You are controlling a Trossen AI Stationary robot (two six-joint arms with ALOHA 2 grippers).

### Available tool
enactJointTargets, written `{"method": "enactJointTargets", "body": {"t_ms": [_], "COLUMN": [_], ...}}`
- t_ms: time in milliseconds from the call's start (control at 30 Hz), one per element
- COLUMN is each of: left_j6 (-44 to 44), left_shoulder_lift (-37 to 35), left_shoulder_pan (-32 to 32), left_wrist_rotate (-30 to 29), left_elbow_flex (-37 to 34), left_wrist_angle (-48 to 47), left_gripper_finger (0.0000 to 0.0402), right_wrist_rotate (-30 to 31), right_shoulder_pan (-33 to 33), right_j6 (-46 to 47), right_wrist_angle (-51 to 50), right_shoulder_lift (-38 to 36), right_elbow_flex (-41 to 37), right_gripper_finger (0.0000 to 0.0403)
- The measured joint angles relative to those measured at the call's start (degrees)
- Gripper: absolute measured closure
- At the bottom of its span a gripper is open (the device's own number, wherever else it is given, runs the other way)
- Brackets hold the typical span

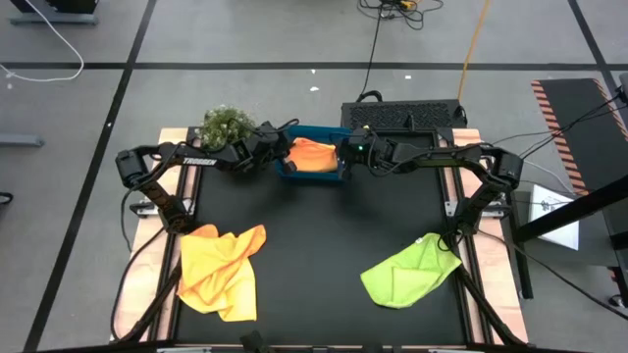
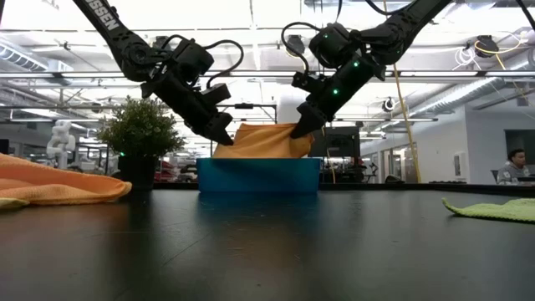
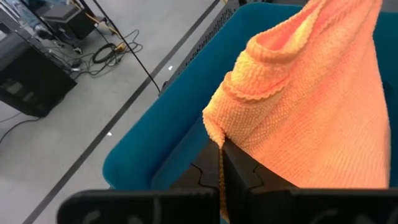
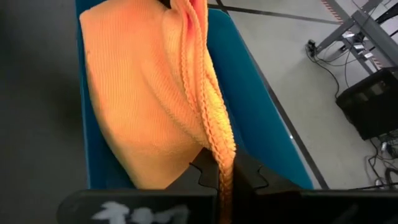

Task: Fold microfiber towels
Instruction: Put the right orange microfiber towel into the blue bin

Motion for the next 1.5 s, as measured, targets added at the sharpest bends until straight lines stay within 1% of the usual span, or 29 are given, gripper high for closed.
{"method": "enactJointTargets", "body": {"t_ms": [167,233,300,467,667,900,1000,1200,1367,1500], "left_j6": [-0.42,-0.39,-0.22,-0.15,-0.35,-0.04,1.83,4.24,5.01,4.96], "left_shoulder_lift": [0.00,0.00,0.00,0.11,0.09,0.09,0.09,0.04,0.04,0.04], "left_shoulder_pan": [0.00,0.02,0.02,0.23,0.42,0.16,-0.39,-2.02,-2.77,-2.73], "left_wrist_rotate": [0.06,1.18,1.10,-3.76,-5.11,-4.77,-3.07,-1.90,-1.90,-1.91], "left_elbow_flex": [0.00,0.00,-0.02,-0.22,-0.22,-0.17,-0.15,-0.11,-0.11,-0.09], "left_wrist_angle": [-0.49,-0.66,-0.74,-1.78,-1.81,-0.99,-0.27,1.83,2.31,2.29], "left_gripper_finger": [0.0397,0.0392,0.0382,0.0349,0.0319,0.0316,0.0316,0.0316,0.0316,0.0316], "right_wrist_rotate": [0.03,0.07,0.07,0.66,0.52,0.41,0.33,0.32,0.32,0.47], "right_shoulder_pan": [0.04,0.04,0.04,-0.02,-0.08,-1.27,-1.96,-3.59,-4.89,-5.71], "right_j6": [-0.22,-0.32,-0.42,-0.01,0.49,1.85,2.31,4.22,4.17,3.95], "right_wrist_angle": [1.09,1.43,1.68,1.69,2.45,2.74,3.86,8.83,9.54,8.88], "right_shoulder_lift": [0.00,0.00,0.00,0.00,0.00,0.62,1.69,4.53,7.80,9.55], "right_elbow_flex": [0.00,0.00,0.00,-0.07,-0.07,-0.07,-0.07,-0.04,-0.04,-0.07], "right_gripper_finger": [0.0403,0.0400,0.0395,0.0380,0.0341,0.0293,0.0280,0.0275,0.0269,0.0250]}}
